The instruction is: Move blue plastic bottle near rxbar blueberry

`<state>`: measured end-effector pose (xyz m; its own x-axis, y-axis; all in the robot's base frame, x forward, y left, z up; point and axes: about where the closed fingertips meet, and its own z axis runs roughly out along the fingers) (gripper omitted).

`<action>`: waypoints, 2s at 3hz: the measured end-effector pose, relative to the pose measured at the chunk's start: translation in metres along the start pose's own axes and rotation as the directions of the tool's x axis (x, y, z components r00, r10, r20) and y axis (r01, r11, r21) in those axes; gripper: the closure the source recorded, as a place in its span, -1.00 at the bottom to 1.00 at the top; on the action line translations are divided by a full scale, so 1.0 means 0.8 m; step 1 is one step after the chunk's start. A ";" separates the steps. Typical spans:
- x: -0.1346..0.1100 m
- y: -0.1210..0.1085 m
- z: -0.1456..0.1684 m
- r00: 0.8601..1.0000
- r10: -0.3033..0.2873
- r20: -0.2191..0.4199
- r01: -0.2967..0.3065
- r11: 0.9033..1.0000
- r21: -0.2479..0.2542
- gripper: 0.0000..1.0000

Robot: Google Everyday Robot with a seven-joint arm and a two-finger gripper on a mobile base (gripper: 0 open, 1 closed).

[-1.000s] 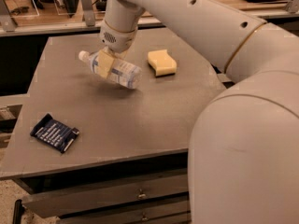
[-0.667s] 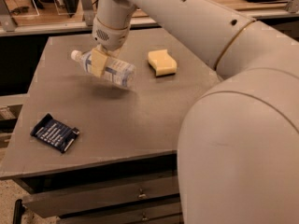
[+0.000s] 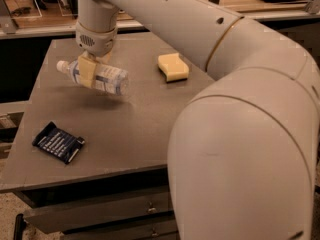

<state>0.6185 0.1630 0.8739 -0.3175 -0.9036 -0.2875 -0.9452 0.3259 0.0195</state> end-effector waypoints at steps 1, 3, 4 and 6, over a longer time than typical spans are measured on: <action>-0.013 0.017 0.009 0.999 -0.029 -0.027 0.029 1.000 0.004 1.00; 0.000 0.039 0.006 0.999 0.008 -0.049 -0.008 1.000 0.015 1.00; 0.010 0.074 0.006 0.999 -0.019 -0.045 0.016 0.998 -0.060 0.94; 0.009 0.116 0.005 0.994 -0.112 -0.003 0.110 0.984 -0.137 0.04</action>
Offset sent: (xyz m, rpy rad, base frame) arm -0.0243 0.0079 -0.0053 -0.0615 -0.0013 -0.0572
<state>0.5287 0.1878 0.8696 -0.2101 -0.9351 -0.2852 -0.9759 0.1831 0.1185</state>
